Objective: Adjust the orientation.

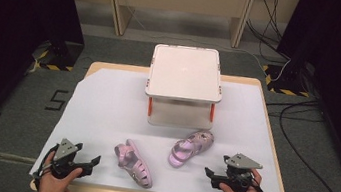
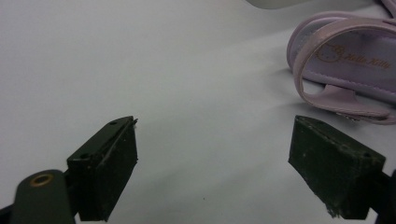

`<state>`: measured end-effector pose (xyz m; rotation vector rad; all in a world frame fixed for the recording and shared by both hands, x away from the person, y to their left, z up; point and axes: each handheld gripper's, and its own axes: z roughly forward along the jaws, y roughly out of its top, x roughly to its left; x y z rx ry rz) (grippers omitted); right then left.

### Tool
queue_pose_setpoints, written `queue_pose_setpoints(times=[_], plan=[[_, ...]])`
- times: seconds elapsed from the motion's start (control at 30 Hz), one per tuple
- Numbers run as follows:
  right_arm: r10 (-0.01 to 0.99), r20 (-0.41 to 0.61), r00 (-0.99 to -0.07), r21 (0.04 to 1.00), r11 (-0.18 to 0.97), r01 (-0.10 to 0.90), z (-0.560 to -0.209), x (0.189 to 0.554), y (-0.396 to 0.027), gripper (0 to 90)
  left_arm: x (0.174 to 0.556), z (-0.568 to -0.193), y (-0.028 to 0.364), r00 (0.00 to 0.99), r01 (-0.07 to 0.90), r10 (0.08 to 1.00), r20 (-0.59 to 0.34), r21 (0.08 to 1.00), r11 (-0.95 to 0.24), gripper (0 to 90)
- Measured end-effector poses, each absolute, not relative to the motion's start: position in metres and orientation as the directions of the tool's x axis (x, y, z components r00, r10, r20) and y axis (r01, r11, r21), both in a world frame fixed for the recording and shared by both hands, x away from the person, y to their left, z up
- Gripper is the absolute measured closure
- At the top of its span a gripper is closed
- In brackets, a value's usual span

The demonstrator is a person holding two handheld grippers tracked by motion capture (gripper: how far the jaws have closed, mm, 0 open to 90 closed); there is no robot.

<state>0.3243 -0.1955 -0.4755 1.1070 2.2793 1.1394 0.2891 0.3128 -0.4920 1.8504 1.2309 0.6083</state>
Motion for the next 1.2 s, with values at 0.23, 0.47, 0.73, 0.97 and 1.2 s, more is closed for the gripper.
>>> queue_pose_setpoints(times=[0.23, 0.47, 0.73, 0.97, 1.2], plan=[[0.767, 0.000, -0.641, 0.805, 0.381, 0.456, -0.470, 0.329, -0.176, 18.2, 0.290, -0.493, 0.312, 0.414, 0.521, 0.909, -0.043, 0.830, -0.198, 14.8], [0.769, -0.038, -0.638, 0.856, 0.354, 0.376, -0.456, 0.335, -0.156, 20.7, 0.290, -0.493, 0.308, 0.430, 0.509, 0.902, -0.029, 0.833, -0.216, 14.8], [0.750, -0.093, -0.655, 0.846, 0.407, 0.345, -0.455, 0.350, -0.120, 20.8, 0.290, -0.492, 0.308, 0.437, 0.498, 0.899, -0.026, 0.839, -0.218, 14.8], [0.751, -0.189, -0.633, 0.794, 0.496, 0.351, -0.461, 0.356, -0.113, 23.4, 0.290, -0.492, 0.307, 0.452, 0.486, 0.892, -0.016, 0.843, -0.232, 15.0], [0.745, -0.178, -0.643, 0.773, 0.511, 0.377, -0.455, 0.349, -0.134, 30.7, 0.289, -0.491, 0.305, 0.457, 0.478, 0.890, -0.006, 0.845, -0.240, 15.2]])
